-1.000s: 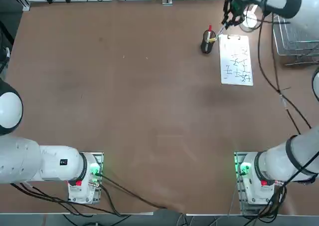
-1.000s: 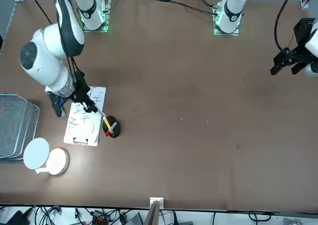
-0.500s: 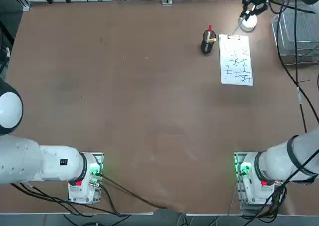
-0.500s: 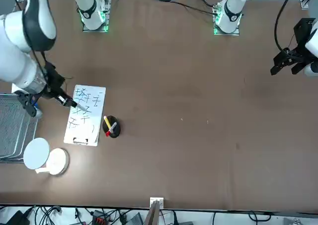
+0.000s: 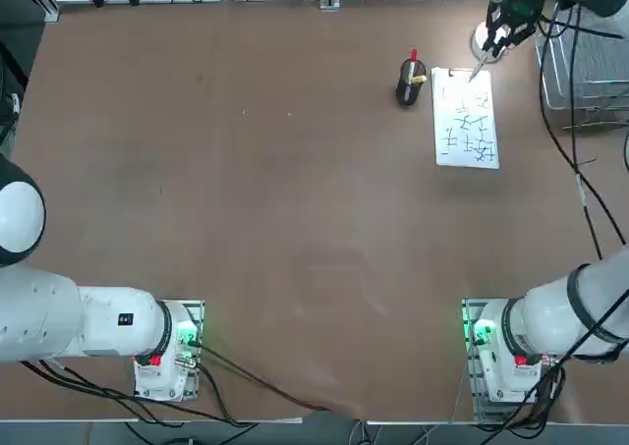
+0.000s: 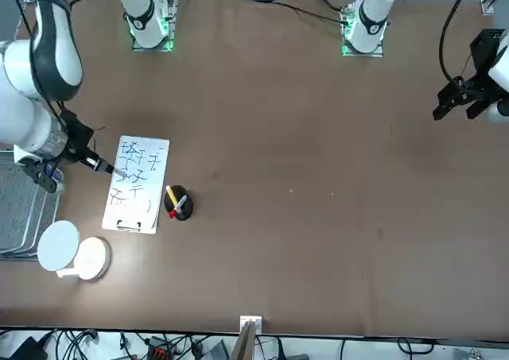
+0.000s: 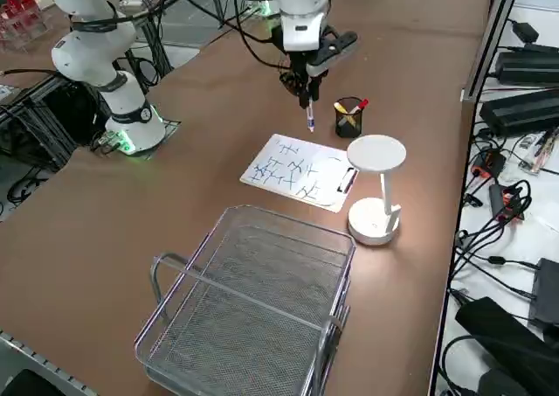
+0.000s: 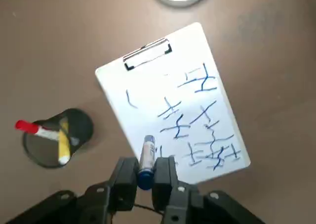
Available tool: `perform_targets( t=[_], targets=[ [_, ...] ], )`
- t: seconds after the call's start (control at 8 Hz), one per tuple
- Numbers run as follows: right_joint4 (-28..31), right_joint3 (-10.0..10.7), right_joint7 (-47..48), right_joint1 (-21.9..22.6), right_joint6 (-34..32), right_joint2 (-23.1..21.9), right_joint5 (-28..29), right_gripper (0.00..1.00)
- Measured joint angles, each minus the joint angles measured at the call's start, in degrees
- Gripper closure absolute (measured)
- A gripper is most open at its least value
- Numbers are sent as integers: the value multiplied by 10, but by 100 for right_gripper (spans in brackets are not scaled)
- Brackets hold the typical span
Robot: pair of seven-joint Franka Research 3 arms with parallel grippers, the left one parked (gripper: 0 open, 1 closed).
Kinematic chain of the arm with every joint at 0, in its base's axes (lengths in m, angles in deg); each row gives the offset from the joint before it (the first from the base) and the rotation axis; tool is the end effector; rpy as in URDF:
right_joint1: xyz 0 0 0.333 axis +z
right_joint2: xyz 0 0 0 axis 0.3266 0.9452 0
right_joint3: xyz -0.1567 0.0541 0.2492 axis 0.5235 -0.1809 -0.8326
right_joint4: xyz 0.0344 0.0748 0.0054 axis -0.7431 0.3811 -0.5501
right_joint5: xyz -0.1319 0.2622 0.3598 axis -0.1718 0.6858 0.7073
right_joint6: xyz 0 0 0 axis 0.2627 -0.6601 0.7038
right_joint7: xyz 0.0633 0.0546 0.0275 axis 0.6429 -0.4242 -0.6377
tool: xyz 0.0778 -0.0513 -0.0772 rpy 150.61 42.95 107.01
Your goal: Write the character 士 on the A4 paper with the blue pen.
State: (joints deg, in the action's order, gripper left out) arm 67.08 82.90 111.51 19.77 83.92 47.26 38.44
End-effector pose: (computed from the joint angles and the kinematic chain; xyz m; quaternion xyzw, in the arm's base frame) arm 0.6786 0.0185 0.3446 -0.9725 0.2288 0.0247 0.0345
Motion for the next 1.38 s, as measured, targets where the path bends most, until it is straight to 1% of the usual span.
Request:
perform_targets(
  t=[0.25, 0.38, 0.62, 0.88, 1.38],
  targets=[
    [5, -3, 0, 8, 48, 37, -33, 81],
    [4, -3, 0, 12, 61, 50, -46, 81],
    [4, -3, 19, 21, 75, 62, -77, 81],
    [5, -3, 38, 29, 88, 73, -86, 81],
    [8, -3, 42, 31, 115, 86, -87, 81]
  ],
)
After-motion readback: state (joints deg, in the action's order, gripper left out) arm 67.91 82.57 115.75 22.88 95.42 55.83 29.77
